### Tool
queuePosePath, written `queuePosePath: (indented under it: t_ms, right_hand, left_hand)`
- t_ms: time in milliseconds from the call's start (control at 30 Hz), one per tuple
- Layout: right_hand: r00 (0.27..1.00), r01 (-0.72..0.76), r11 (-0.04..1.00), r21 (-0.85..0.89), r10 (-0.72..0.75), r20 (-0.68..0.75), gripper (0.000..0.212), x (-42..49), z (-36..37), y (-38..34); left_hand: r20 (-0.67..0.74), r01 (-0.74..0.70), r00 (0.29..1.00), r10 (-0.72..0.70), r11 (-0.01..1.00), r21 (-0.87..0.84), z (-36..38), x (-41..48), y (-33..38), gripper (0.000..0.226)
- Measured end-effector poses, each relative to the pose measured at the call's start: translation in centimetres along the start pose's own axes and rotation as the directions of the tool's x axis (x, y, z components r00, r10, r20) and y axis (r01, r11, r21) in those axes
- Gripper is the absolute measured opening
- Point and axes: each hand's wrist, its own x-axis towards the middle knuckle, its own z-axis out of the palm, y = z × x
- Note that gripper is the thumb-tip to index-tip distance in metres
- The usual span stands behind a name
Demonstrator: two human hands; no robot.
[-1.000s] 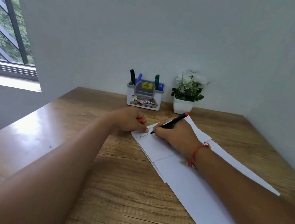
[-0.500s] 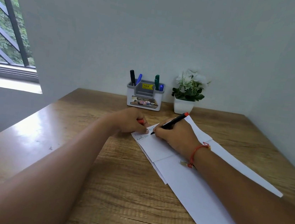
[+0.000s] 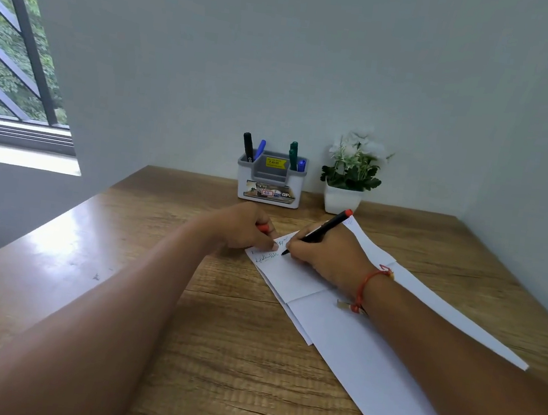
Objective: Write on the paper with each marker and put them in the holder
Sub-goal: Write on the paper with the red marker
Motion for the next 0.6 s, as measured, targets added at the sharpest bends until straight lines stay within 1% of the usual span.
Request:
queuePosePath:
  t_ms: [67, 167, 200, 267, 367, 400, 433, 500, 600]
  right_hand:
    - [1.000, -0.004, 1.000, 0.003, 0.004, 0.002, 0.028, 0.0, 0.0, 0.1]
    - [0.999, -0.004, 0.999, 0.034, 0.005, -0.036, 0.037, -0.1, -0.2, 0.1]
    - [0.999, 0.007, 0.999, 0.037, -0.006, -0.037, 0.036, -0.3, -0.2, 0.0]
    - [0.999, 0.039, 0.998, 0.054, -0.039, -0.004, 0.030, -0.6, -0.3, -0.6]
    - [0.995, -0.008, 0.982, 0.191, -0.012, 0.103, 0.027, -1.0, -0.4, -1.5]
    - [0.993, -0.025, 0.976, 0.217, -0.001, 0.120, 0.023, -0.9, -0.4, -1.6]
    - [0.992, -0.036, 0.973, 0.227, 0.007, 0.128, 0.018, -0.9, -0.3, -1.7]
    - [0.989, -0.059, 0.969, 0.241, 0.025, 0.142, 0.015, -0.8, -0.2, -1.6]
    - [0.993, -0.032, 0.983, 0.180, 0.010, 0.121, 0.013, -0.8, -0.2, -1.3]
  left_hand:
    - [0.002, 0.002, 1.000, -0.002, 1.000, 0.004, 0.0, 0.0, -0.1, 0.025]
    - [-0.001, -0.001, 1.000, 0.001, 1.000, 0.007, -0.1, 0.0, -0.1, 0.028]
    - [0.001, 0.000, 1.000, 0.000, 1.000, 0.009, -0.1, 0.0, 0.0, 0.029]
    - [0.006, 0.002, 1.000, -0.003, 1.000, 0.012, -0.1, 0.0, 0.0, 0.030]
    - [0.008, 0.012, 1.000, -0.013, 1.000, 0.016, -0.1, 0.0, 0.1, 0.029]
    - [0.008, 0.015, 1.000, -0.015, 1.000, 0.016, -0.1, 0.0, 0.1, 0.028]
    - [0.008, 0.017, 1.000, -0.017, 1.000, 0.014, -0.1, 0.0, 0.1, 0.027]
    - [0.009, 0.013, 1.000, -0.013, 1.000, 0.008, -0.1, 0.0, 0.1, 0.025]
    - [0.011, 0.008, 1.000, -0.008, 1.000, 0.001, -0.1, -0.1, 0.2, 0.026]
